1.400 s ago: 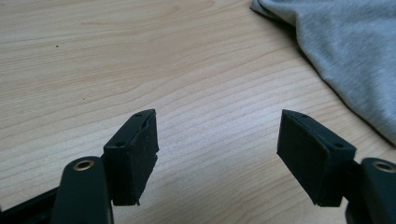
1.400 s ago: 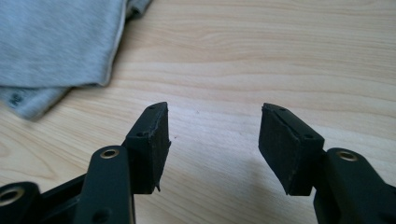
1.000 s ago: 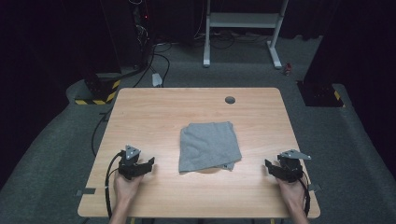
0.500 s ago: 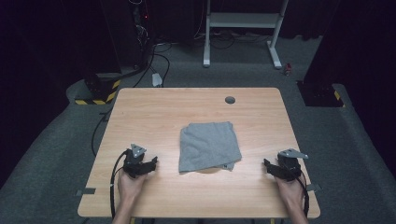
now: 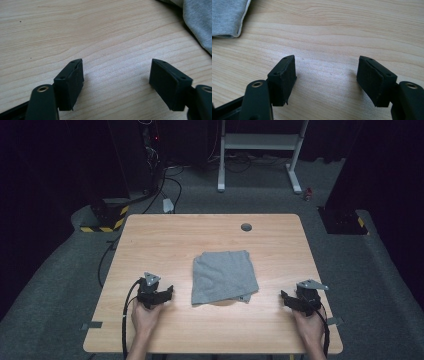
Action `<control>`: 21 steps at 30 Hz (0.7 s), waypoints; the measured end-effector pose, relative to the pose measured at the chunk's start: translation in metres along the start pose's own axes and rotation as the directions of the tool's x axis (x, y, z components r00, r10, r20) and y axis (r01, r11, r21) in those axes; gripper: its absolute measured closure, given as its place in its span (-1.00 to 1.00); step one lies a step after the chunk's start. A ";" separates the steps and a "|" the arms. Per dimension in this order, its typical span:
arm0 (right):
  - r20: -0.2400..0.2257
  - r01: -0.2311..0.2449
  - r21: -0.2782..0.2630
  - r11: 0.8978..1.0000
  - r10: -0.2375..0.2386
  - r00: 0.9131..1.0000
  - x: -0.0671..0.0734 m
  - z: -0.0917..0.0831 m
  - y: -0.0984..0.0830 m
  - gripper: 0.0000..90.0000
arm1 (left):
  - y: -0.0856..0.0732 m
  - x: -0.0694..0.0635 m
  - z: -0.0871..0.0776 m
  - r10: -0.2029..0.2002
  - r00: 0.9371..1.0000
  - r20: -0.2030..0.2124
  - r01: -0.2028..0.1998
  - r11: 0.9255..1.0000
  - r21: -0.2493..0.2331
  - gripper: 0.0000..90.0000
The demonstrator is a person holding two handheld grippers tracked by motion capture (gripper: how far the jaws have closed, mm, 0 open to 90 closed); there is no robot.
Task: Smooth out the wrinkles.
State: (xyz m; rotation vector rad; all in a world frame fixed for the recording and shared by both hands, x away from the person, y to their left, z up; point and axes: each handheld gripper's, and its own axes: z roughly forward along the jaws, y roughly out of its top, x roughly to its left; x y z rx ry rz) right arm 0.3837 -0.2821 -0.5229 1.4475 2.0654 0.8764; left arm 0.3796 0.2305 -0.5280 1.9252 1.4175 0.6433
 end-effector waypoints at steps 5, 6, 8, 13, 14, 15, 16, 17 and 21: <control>-0.002 0.001 0.001 1.000 -0.001 1.000 0.000 0.000 0.000 -0.31 | 0.000 0.000 0.000 0.003 1.000 0.004 -0.003 1.000 0.000 -0.42; -0.003 0.002 0.001 1.000 -0.002 1.000 0.000 0.000 0.000 -0.31 | 0.000 0.000 0.000 0.003 1.000 0.003 -0.003 1.000 -0.001 -0.43; -0.003 0.002 0.001 1.000 -0.002 1.000 0.000 0.000 0.000 -0.32 | 0.000 0.000 0.000 0.003 1.000 0.003 -0.003 1.000 -0.001 -0.43; -0.005 0.005 0.001 1.000 -0.005 1.000 0.000 0.000 0.000 -0.34 | 0.000 -0.001 0.000 0.005 1.000 0.009 -0.005 1.000 -0.002 -0.43; -0.005 0.005 0.001 1.000 -0.005 1.000 0.000 0.000 0.000 -0.34 | 0.000 -0.001 0.000 0.008 1.000 0.013 -0.008 1.000 -0.001 -0.43; -0.006 0.005 0.001 1.000 -0.005 1.000 0.000 0.000 0.000 -0.35 | 0.000 -0.001 0.000 0.014 1.000 0.014 -0.014 1.000 0.002 -0.43; -0.007 0.008 0.001 1.000 -0.008 1.000 0.000 0.000 0.000 -0.35 | 0.000 -0.001 0.000 0.013 1.000 0.015 -0.013 1.000 0.001 -0.43; -0.007 0.006 0.002 1.000 -0.006 1.000 0.000 0.000 0.000 -0.36 | 0.000 -0.001 0.000 0.014 1.000 0.015 -0.014 1.000 0.002 -0.43; -0.008 0.006 0.002 1.000 -0.006 1.000 0.000 0.000 0.000 -0.36 | 0.000 -0.001 0.000 0.012 1.000 0.014 -0.012 1.000 0.001 -0.43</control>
